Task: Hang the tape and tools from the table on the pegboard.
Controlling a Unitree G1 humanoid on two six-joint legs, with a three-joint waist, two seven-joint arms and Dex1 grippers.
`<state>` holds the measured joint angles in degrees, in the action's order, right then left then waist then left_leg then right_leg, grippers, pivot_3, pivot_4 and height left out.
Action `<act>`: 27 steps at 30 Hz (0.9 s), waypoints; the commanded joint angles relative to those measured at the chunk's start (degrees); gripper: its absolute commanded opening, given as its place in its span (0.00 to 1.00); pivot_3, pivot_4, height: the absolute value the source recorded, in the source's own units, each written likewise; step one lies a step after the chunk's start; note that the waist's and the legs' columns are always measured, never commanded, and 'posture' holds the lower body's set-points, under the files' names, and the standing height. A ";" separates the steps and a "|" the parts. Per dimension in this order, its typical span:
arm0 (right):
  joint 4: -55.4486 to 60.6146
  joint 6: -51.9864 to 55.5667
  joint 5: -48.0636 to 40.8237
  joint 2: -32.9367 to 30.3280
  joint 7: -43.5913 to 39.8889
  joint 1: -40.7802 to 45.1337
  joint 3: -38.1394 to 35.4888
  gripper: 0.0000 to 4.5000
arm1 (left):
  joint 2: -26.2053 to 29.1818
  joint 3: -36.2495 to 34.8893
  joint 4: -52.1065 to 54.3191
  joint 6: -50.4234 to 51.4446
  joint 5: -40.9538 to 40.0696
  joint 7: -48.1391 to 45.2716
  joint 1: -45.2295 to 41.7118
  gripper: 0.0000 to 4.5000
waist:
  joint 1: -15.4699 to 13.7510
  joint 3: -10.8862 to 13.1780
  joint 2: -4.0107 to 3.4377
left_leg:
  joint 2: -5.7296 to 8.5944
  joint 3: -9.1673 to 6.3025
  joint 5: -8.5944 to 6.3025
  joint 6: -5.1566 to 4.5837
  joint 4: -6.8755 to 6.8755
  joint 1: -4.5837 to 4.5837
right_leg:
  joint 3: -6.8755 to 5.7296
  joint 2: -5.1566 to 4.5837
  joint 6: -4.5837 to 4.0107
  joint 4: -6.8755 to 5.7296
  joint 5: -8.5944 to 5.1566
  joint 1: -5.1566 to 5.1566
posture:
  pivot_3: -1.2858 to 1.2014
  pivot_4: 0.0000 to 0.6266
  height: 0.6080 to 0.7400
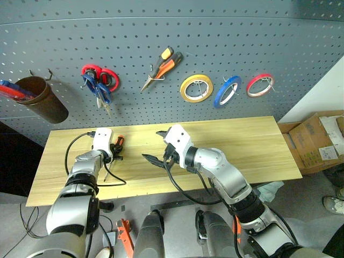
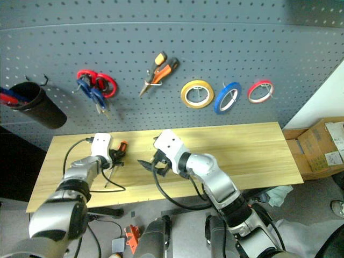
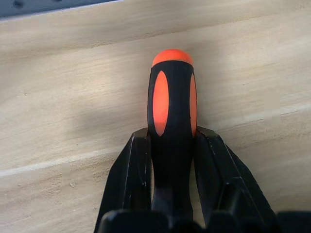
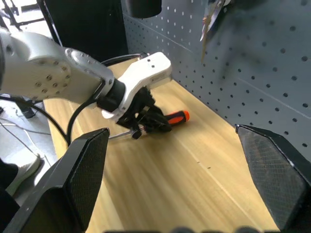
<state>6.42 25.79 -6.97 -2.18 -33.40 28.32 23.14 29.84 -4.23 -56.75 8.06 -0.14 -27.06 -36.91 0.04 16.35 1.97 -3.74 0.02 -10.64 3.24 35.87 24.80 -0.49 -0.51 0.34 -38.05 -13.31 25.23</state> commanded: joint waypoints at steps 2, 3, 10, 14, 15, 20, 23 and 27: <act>12.32 3.39 -8.72 -2.50 -2.99 -4.92 -5.64 1.00 | 0.02 1.57 25.42 6.00 0.87 0.37 13.33 0.20 | -0.19 -0.17 0.10 | 0.01 -0.02 -0.02 0.05 -0.03 0.02 | -0.04 -0.04 0.01 0.00 0.00 0.01 | 0.55 0.37 1.00; 15.32 5.07 -11.03 -3.41 -3.25 -6.58 -6.99 1.00 | -0.38 0.73 33.96 9.12 0.51 1.80 17.47 0.20 | -0.20 -0.29 0.18 | 0.01 -0.02 -0.04 0.07 -0.08 0.04 | -0.04 -0.05 0.01 0.04 -0.01 0.03 | 0.56 0.35 1.00; 24.80 15.09 -29.02 1.32 4.33 -8.09 -18.29 1.00 | -6.57 -8.19 72.01 21.59 7.38 21.00 30.44 0.20 | -1.48 -0.95 0.57 | 0.00 -0.18 -0.10 0.29 -0.07 0.10 | -0.17 -0.45 0.18 0.04 -0.11 0.04 | 0.59 0.20 1.00; 21.55 12.86 -28.81 4.47 7.61 -3.12 -18.12 1.00 | -2.98 -10.30 74.79 19.62 10.78 25.01 22.61 0.20 | -2.02 -3.08 0.70 | 0.01 -0.15 -0.04 0.34 -0.04 -0.01 | -0.21 -0.09 0.11 0.05 0.00 -0.06 | 0.61 0.14 1.00; 19.96 11.45 -27.88 5.34 8.10 -1.63 -17.64 1.00 | -1.09 -10.57 72.91 17.72 11.20 25.46 18.26 0.20 | -2.40 -3.51 0.77 | 0.01 -0.13 -0.04 0.34 -0.03 -0.01 | -0.22 -0.09 0.12 0.09 0.06 -0.06 | 0.61 0.13 1.00; 12.53 5.16 -24.32 7.13 7.82 2.63 -16.00 1.00 | 4.70 -9.41 54.90 7.71 9.44 24.76 -2.15 0.20 | -4.43 -5.79 1.18 | -0.02 -0.09 0.00 0.29 0.06 0.01 | -0.14 0.08 0.07 0.39 0.33 -0.14 | 0.62 0.09 1.00; 10.10 2.99 -23.55 7.40 7.48 3.51 -15.69 1.00 | 5.49 -8.51 44.59 2.51 8.25 23.79 -10.70 0.20 | -4.84 -6.47 1.26 | 0.01 0.04 0.00 0.29 0.07 0.02 | -0.08 0.04 0.14 0.61 0.36 -0.26 | 0.62 0.08 1.00; 8.60 0.92 -22.55 7.25 7.59 3.87 -15.58 1.00 | 5.58 -9.29 32.79 -2.38 7.03 24.78 -17.22 0.20 | -4.81 -6.95 1.39 | 0.01 0.11 -0.01 0.30 -0.01 0.10 | -0.05 0.04 0.03 0.91 0.62 -0.29 | 0.61 0.07 1.00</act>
<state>14.03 29.09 -29.88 4.96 -25.71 30.92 8.04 34.80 -13.10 -20.69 9.20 7.49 -3.02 -51.86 -4.77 9.41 3.36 -3.74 0.13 -10.65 3.54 35.83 24.90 -0.55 -0.47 0.36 -37.14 -12.68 24.95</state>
